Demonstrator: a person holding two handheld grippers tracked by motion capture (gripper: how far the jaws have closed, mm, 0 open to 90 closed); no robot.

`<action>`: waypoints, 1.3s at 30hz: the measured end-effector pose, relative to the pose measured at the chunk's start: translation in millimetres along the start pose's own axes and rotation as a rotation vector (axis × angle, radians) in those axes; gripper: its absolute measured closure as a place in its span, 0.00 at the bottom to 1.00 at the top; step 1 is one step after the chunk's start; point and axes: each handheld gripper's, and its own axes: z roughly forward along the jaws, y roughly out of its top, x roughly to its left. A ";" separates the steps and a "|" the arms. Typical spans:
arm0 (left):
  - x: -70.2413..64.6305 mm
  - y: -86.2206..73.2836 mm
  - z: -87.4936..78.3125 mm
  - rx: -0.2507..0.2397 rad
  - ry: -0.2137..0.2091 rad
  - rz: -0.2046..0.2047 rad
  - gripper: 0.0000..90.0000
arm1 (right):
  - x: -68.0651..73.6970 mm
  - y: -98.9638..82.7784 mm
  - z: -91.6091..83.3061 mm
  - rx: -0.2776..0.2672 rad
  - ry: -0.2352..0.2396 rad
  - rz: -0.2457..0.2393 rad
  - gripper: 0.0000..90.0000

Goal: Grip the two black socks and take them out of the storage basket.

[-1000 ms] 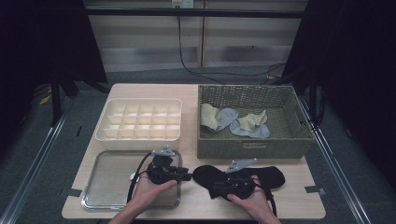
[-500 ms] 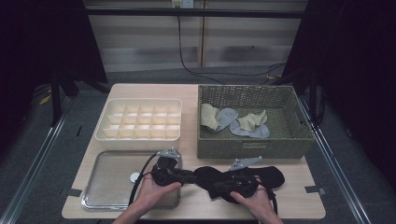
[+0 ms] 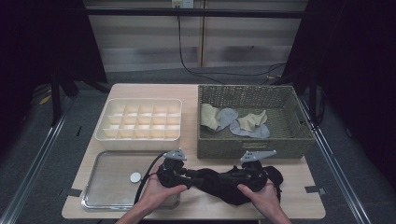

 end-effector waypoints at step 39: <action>-5.3 16.7 23.1 0.014 -0.111 0.057 0.95 | -13.8 3.4 -11.6 -0.023 0.004 0.050 0.69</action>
